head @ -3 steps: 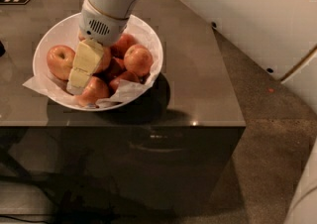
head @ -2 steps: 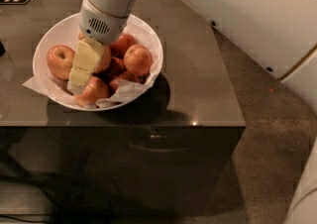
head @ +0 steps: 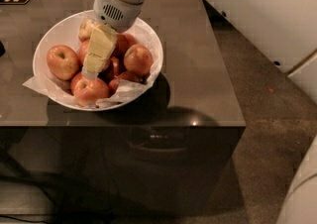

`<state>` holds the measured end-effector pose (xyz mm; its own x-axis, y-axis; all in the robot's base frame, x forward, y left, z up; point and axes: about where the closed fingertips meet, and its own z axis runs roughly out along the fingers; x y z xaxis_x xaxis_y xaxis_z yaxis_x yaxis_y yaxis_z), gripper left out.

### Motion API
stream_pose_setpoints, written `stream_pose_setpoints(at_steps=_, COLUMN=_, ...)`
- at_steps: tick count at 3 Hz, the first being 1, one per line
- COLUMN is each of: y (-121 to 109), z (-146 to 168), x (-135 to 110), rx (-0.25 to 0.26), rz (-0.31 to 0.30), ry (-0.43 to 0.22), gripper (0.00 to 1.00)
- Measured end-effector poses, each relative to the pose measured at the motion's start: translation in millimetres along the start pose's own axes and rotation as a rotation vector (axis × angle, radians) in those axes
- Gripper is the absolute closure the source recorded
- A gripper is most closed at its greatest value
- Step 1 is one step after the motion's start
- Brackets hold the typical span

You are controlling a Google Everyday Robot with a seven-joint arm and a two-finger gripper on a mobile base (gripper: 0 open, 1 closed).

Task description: Pick apple from white bowl

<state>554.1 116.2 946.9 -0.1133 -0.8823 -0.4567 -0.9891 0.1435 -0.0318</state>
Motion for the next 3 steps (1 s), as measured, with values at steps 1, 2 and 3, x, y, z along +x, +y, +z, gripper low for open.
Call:
stream_pose_setpoints(at_steps=1, y=0.0, z=0.0, x=0.0, rx=0.0, rz=0.0, ry=0.0, gripper=0.0)
stream_pose_setpoints(at_steps=2, y=0.0, z=0.0, x=0.0, rx=0.0, rz=0.0, ry=0.0, gripper=0.16)
stream_pose_setpoints(at_steps=3, y=0.0, z=0.0, x=0.0, rx=0.0, rz=0.0, ry=0.0, gripper=0.28)
